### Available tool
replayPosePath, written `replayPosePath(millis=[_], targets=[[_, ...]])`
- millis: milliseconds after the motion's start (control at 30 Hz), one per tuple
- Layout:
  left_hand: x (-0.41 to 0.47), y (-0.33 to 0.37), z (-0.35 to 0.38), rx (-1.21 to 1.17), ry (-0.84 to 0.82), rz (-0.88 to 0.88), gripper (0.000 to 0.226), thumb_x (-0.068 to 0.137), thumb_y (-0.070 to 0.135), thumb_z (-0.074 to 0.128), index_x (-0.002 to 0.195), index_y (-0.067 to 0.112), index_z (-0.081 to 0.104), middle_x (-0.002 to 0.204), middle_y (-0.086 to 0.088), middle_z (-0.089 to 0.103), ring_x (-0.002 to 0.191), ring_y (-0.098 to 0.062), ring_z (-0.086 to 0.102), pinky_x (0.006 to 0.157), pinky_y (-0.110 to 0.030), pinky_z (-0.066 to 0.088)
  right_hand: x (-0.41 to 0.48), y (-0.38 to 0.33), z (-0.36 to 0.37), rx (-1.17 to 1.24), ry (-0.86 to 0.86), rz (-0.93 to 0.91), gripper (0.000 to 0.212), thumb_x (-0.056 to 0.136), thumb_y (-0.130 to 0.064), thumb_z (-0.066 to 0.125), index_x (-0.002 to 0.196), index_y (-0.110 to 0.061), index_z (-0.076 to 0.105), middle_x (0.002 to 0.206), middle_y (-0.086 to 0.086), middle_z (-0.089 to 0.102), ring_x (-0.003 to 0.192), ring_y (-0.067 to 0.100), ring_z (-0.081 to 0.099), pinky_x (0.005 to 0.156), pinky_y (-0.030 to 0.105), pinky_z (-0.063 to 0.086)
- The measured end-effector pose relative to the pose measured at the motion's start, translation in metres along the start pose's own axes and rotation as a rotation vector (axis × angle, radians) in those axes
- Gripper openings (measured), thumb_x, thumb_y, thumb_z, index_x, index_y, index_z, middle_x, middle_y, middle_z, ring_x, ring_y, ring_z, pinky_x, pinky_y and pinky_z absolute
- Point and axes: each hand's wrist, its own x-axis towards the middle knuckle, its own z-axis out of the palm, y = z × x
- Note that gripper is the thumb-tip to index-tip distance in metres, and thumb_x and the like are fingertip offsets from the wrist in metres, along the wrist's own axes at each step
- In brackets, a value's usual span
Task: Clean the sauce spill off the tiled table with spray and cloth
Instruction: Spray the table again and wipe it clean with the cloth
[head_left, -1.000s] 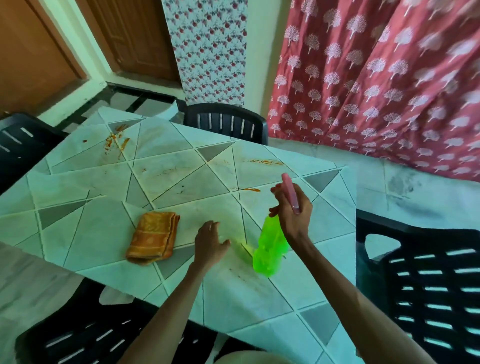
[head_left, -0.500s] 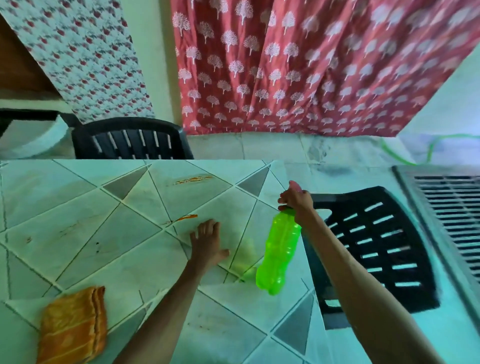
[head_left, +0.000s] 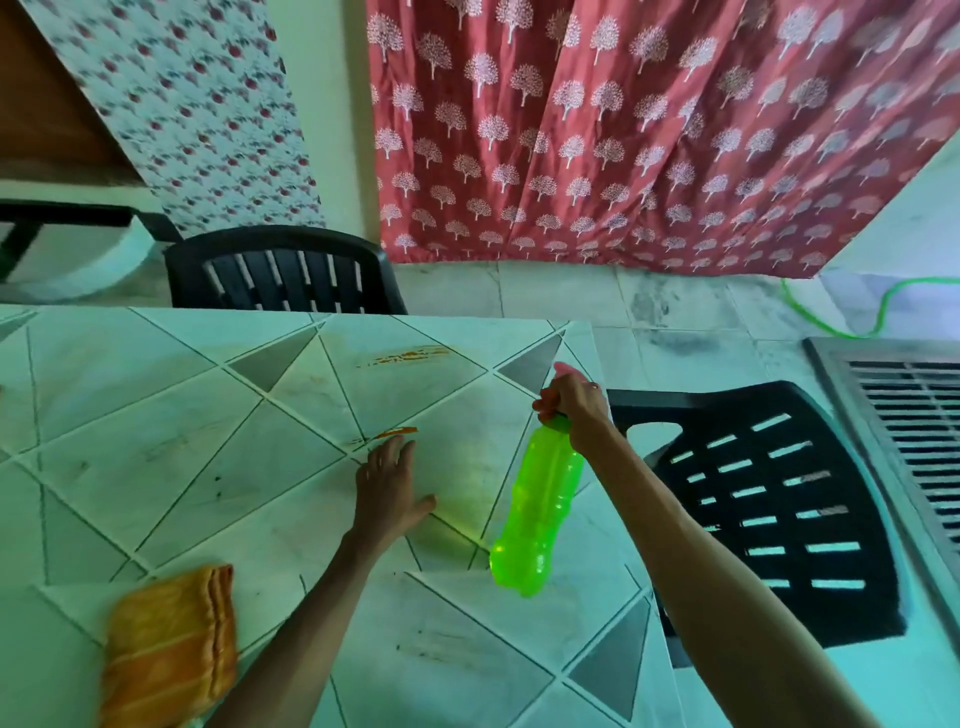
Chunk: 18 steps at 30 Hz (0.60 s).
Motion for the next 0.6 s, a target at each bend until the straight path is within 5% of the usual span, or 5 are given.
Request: replayPosePath(millis=[133,333,467,600], targets=[[-0.01,-0.039,-0.017,-0.059,0.075,-0.177,0.094,0.062,0.048,0.084,0.139,0.009,0.047,0.145,-0.014,0.041,0.132,-0.039,0.039,0.1,-0.05,0.038,-0.021,0.012,0.045,-0.031,-0.141,0.024,0.016,0.098,-0.011,0.048,0.089,-0.014,0.062,0.073,0.01,0.06,0.061,0.025,0.064,0.048,0.026,0.052],[-0.034,-0.107,-0.039,-0.038,0.001,-0.411,0.116,0.065,0.065,0.077,0.153,0.012,0.022,0.16,-0.011,0.016,0.146,-0.034,0.016,0.113,-0.045,0.024,-0.05,0.027,0.117,-0.087,-0.289,0.053,0.048,0.083,0.003,0.046,0.117,-0.024,0.066,0.075,0.011,0.065,0.067,0.029,0.068,0.051,0.029,0.055],[-0.049,-0.131,-0.045,-0.015,-0.007,-0.487,0.12,0.063,0.066,0.077,0.154,0.013,0.02,0.161,-0.009,0.016,0.146,-0.034,0.017,0.114,-0.045,0.025,-0.075,0.035,0.156,-0.124,-0.413,-0.017,0.017,0.098,-0.016,0.054,0.103,-0.009,0.069,0.084,0.015,0.071,0.076,0.028,0.067,0.056,0.03,0.056],[-0.065,-0.145,-0.044,-0.002,-0.034,-0.524,0.123,0.065,0.068,0.074,0.156,0.016,0.011,0.163,-0.008,0.008,0.148,-0.034,0.013,0.116,-0.044,0.022,-0.097,0.05,0.199,-0.171,-0.512,-0.051,0.022,0.098,-0.021,0.055,0.09,-0.007,0.07,0.071,0.015,0.066,0.063,0.027,0.065,0.055,0.03,0.054]])
